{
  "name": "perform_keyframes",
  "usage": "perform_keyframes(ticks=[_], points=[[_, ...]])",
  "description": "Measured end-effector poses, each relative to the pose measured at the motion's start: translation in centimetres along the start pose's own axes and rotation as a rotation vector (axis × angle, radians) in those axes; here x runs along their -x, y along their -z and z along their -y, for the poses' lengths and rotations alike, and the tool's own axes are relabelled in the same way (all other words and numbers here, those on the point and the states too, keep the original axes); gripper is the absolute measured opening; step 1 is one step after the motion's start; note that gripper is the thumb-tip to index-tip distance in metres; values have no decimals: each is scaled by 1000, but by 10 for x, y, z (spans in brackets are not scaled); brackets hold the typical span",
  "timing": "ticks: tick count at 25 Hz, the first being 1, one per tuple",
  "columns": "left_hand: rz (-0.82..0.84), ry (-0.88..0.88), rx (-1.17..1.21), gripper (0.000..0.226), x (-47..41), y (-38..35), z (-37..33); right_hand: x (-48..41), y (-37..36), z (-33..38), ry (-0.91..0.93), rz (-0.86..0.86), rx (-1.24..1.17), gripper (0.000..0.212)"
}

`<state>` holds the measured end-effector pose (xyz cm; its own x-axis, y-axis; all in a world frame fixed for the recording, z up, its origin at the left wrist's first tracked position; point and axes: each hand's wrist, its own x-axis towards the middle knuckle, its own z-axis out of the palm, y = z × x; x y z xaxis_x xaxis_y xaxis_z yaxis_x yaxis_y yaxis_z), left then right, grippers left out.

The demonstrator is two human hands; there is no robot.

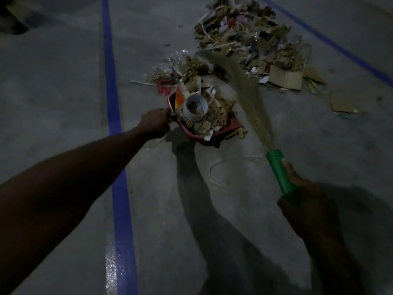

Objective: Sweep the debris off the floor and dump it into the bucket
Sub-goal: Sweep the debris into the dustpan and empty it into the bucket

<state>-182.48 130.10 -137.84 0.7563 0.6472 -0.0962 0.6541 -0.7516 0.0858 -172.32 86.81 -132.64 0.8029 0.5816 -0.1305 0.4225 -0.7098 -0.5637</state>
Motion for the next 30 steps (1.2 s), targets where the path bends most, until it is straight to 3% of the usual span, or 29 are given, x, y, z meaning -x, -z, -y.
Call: perform_keyframes(ticks=[2, 10, 14, 20, 30], points=[[4, -57, 43, 31, -2, -1, -15, 0, -7, -6, -75, 0, -146, 92], [14, -147, 132, 27, 0, -5, -66, 30, -27, -3, -267, -103, -352, 91], [-24, -142, 176, 20, -1, -2, -69, 35, -37, 7, -411, -14, -464, 91], [-75, -113, 223, 15, 2, -5, -71, 61, -52, 40, -285, 98, -335, 97], [-105, -196, 262, 26, -7, 5, -95, 70, -48, 25, -400, -21, -511, 101]])
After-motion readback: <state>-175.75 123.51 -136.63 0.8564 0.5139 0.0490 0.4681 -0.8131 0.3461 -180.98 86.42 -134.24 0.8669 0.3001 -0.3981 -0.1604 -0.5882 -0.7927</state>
